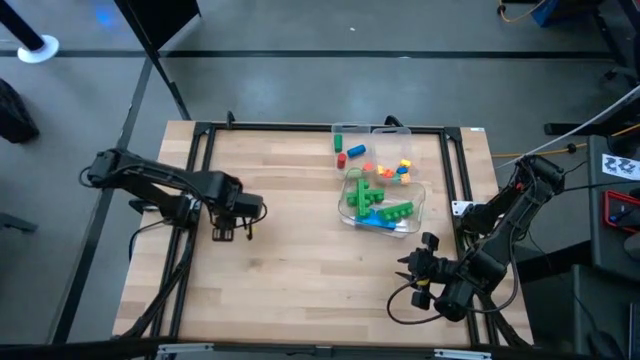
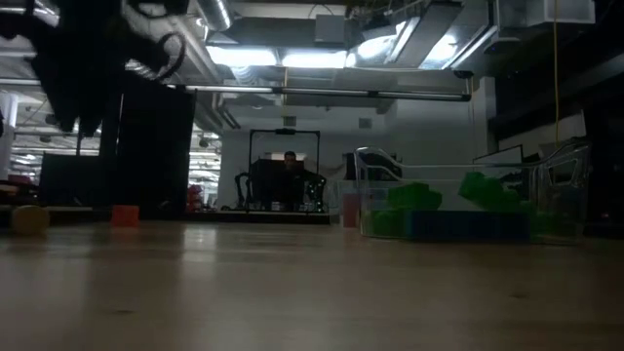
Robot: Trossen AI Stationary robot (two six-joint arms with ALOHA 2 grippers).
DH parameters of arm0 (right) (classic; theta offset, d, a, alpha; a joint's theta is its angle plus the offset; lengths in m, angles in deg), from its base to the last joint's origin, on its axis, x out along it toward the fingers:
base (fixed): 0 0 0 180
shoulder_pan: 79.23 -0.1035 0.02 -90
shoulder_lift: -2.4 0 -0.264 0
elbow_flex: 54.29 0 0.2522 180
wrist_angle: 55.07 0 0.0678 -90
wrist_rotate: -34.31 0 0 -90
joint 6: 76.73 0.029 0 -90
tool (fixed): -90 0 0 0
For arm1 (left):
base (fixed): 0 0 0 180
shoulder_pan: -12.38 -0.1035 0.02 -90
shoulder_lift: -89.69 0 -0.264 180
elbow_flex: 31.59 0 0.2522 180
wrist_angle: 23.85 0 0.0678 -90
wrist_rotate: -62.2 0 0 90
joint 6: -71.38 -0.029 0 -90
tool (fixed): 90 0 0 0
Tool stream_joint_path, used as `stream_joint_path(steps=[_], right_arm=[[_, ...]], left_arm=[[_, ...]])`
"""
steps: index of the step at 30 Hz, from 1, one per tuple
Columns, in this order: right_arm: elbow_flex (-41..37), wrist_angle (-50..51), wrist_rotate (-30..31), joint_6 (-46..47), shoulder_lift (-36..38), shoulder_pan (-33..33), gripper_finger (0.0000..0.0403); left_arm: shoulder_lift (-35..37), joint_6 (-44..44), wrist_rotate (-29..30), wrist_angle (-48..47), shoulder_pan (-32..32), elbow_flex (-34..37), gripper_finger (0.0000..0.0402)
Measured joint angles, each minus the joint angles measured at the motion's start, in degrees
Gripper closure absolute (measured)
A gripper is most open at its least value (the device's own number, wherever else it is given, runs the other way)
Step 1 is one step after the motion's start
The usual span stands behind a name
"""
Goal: Sort blocks by size
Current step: Put the yellow cylindrical block into the left transparent bin
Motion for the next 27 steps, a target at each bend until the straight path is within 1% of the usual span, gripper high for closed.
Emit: stream_joint_path(steps=[4, 10, 19, 27], right_arm=[[0.0, 0.0, 0.0, 0.0, 0.0, 0.0, 0.0253], [0.0, -0.1, 0.0, 0.0, 0.0, 0.0, 0.0253], [0.0, -0.1, 0.0, 0.0, 0.0, 0.0, 0.0253], [0.0, -0.9, 0.1, 0.0, 0.0, 0.0, 0.0253]], left_arm=[[0.0, -2.5, 0.0, 0.0, 0.9, 4.9, 0.0268], [0.0, -6.5, -1.1, 2.1, 1.7, 10.0, 0.0268], [-0.8, -6.2, 0.0, 2.3, 1.6, 10.0, 0.0268], [-6.8, -6.3, 0.0, 2.6, 1.6, 10.0, 0.0268]])
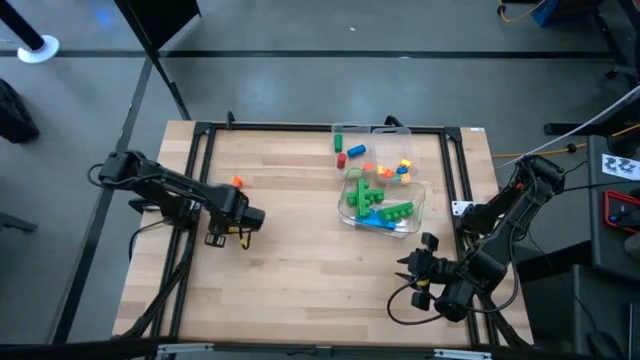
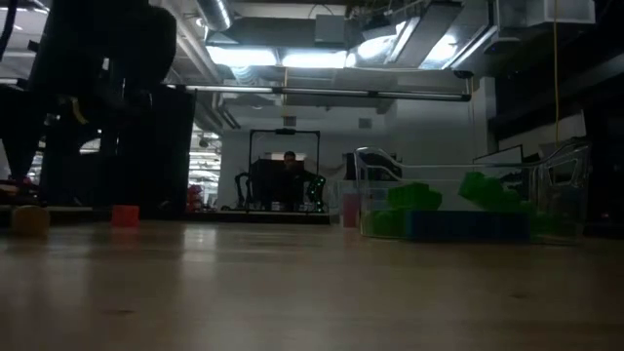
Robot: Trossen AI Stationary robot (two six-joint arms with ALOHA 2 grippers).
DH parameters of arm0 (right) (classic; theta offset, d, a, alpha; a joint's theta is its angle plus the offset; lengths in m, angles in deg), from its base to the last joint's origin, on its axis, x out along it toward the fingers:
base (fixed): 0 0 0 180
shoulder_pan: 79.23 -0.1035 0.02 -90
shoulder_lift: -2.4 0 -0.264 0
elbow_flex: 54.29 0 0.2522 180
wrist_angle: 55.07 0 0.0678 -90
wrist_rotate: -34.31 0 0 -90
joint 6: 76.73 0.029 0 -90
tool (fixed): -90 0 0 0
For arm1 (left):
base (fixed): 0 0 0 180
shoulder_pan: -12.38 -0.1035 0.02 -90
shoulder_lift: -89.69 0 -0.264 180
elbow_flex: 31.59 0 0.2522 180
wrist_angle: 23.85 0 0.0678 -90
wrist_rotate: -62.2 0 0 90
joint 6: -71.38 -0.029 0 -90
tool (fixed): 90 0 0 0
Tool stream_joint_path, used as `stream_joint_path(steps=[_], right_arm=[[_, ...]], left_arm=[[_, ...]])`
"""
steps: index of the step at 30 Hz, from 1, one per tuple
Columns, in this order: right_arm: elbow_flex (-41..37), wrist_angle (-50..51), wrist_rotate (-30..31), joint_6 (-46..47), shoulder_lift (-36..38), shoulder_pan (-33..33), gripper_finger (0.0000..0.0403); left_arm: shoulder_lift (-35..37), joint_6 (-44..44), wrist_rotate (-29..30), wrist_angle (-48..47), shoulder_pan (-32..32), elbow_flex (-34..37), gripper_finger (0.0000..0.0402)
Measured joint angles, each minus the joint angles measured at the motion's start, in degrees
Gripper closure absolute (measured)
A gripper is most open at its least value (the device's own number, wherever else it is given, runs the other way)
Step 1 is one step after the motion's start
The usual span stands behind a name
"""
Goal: Sort blocks by size
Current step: Put the yellow cylindrical block into the left transparent bin
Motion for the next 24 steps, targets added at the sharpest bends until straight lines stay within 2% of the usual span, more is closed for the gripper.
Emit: stream_joint_path(steps=[11, 17, 24], right_arm=[[0.0, -0.1, -0.1, 0.0, 0.0, 0.0, 0.0253], [0.0, -0.1, -0.1, 0.0, 0.0, 0.0, 0.0253], [0.0, -0.2, -0.1, 0.0, 0.0, 0.0, 0.0253]], left_arm=[[-7.7, -1.1, 0.0, 1.4, 0.0, 0.0, 0.0268], [-11.4, -8.0, 0.0, 8.7, 0.0, 0.0, 0.0268], [-17.1, -11.9, 0.0, 9.3, 0.0, -0.2, 0.0267]])
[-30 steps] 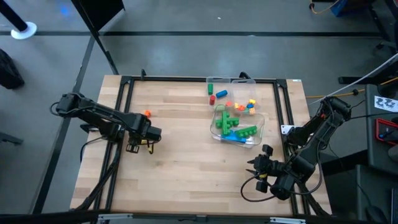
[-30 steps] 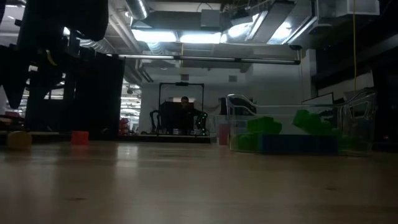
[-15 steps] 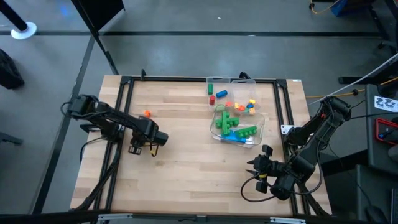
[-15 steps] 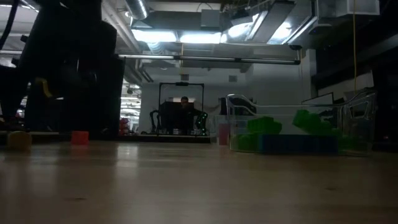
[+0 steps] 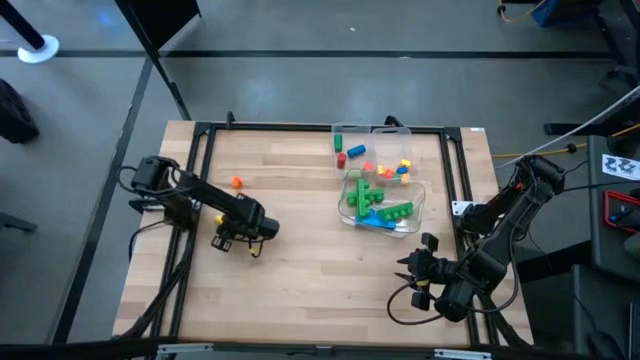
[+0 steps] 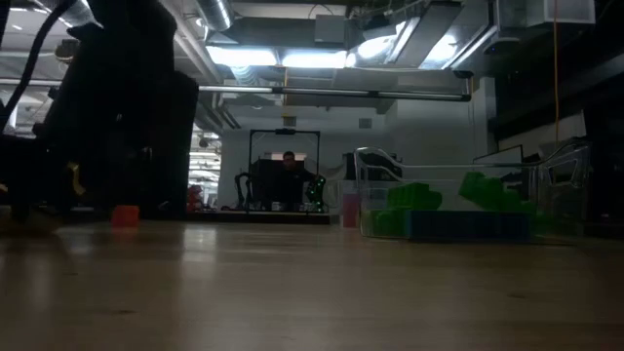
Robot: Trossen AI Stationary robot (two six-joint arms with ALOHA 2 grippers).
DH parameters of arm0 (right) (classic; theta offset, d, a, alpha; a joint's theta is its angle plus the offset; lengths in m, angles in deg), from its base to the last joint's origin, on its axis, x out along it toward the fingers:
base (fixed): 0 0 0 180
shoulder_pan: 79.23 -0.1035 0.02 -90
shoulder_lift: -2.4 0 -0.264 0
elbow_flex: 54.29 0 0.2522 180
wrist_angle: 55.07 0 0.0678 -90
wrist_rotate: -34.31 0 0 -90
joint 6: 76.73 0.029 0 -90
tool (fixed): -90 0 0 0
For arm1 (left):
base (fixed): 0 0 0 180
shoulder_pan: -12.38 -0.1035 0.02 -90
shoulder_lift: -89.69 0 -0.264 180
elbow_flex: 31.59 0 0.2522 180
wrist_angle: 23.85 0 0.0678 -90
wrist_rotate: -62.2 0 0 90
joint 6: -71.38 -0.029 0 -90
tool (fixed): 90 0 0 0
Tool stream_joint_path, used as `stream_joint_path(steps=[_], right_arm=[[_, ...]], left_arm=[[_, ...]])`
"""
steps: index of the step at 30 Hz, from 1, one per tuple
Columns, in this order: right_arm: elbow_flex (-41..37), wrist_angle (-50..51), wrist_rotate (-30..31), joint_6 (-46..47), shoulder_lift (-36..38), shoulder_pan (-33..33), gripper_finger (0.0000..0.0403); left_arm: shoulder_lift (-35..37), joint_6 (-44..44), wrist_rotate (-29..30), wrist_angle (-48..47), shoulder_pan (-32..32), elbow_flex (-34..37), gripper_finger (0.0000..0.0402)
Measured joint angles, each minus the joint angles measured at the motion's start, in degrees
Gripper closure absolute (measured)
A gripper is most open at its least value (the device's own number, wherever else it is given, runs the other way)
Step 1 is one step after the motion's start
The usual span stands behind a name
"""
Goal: Sort blocks by size
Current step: Put the yellow cylindrical block into the left transparent bin
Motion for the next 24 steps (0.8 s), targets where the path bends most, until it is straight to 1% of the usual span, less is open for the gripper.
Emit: stream_joint_path(steps=[5, 9, 13, 16, 17, 19, 22, 24], right_arm=[[0.0, 0.0, 0.0, 0.0, 0.0, 0.0, 0.0253], [0.0, 0.0, 0.0, 0.0, 0.0, 0.0, 0.0253], [0.0, 0.0, 0.0, 0.0, 0.0, 0.0, 0.0253], [0.0, 0.0, 0.0, 0.0, 0.0, 0.0, 0.0253], [0.0, -0.1, 0.0, 0.0, 0.0, 0.0, 0.0253], [0.0, -0.1, 0.0, 0.0, 0.0, 0.0, 0.0253], [0.0, -0.1, 0.0, 0.0, 0.0, 0.0, 0.0253], [0.0, 0.0, 0.0, 0.0, 0.0, 0.0, 0.0253]], left_arm=[[-1.7, 0.0, -0.2, 0.1, -0.1, 0.0, 0.0267], [-1.7, 0.7, -2.0, 0.7, -0.2, 0.1, 0.0272], [-1.7, 3.8, -3.2, 1.1, -0.2, 0.1, 0.0279], [-1.7, 8.0, -4.7, 1.0, -0.4, 0.0, 0.0281], [-1.7, 9.0, -6.2, 1.0, -0.5, -0.2, 0.0281], [-1.8, 11.3, -11.2, 1.3, -1.0, -1.3, 0.0282], [-1.9, 14.4, -19.1, 4.6, -1.5, -4.2, 0.0283], [-2.0, 15.9, -21.8, 7.5, -1.7, -6.2, 0.0285]])
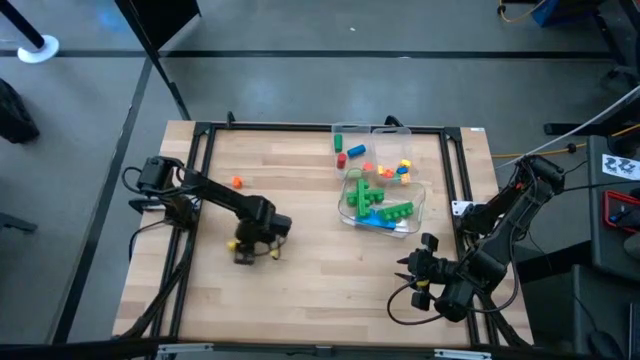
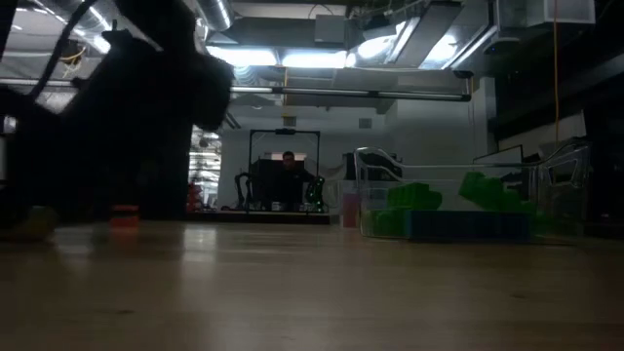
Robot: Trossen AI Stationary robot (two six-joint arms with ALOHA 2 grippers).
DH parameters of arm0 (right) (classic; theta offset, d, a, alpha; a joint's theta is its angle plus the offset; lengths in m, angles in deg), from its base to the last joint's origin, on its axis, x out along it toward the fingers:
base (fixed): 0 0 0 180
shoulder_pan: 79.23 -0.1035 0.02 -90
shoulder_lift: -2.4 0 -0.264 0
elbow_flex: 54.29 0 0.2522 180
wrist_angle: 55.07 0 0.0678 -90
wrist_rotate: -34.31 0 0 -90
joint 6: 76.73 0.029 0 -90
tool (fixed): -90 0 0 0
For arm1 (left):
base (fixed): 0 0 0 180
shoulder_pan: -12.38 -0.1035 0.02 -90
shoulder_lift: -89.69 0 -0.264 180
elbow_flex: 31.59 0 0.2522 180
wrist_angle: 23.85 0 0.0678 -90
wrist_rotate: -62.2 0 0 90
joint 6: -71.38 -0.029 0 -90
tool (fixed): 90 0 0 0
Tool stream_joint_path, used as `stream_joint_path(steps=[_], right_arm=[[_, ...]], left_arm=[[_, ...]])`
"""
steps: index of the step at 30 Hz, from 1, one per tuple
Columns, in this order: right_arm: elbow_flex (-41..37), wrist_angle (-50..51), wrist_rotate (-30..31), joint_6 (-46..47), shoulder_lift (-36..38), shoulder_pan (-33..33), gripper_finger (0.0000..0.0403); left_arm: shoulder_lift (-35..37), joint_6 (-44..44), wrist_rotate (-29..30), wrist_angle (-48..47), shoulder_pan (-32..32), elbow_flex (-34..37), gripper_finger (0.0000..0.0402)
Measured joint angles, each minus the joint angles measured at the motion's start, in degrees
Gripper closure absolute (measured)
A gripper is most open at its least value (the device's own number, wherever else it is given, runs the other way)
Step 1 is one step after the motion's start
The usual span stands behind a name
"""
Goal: Sort blocks by size
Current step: Put the yellow cylindrical block into the left transparent bin
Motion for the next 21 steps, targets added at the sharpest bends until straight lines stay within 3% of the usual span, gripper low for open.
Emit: stream_joint_path(steps=[11, 18, 21], right_arm=[[0.0, 0.0, 0.0, 0.0, 0.0, 0.0, 0.0253], [0.0, 0.0, 0.0, 0.0, 0.0, 0.0, 0.0253], [0.0, 0.0, 0.0, 0.0, 0.0, 0.0, 0.0253]], left_arm=[[0.0, 4.2, -2.7, 24.5, -2.2, -11.3, 0.0282], [0.0, -1.6, -2.5, 31.4, -6.3, -21.0, 0.028], [0.0, -6.6, 0.7, 37.6, -8.8, -23.7, 0.0279]])
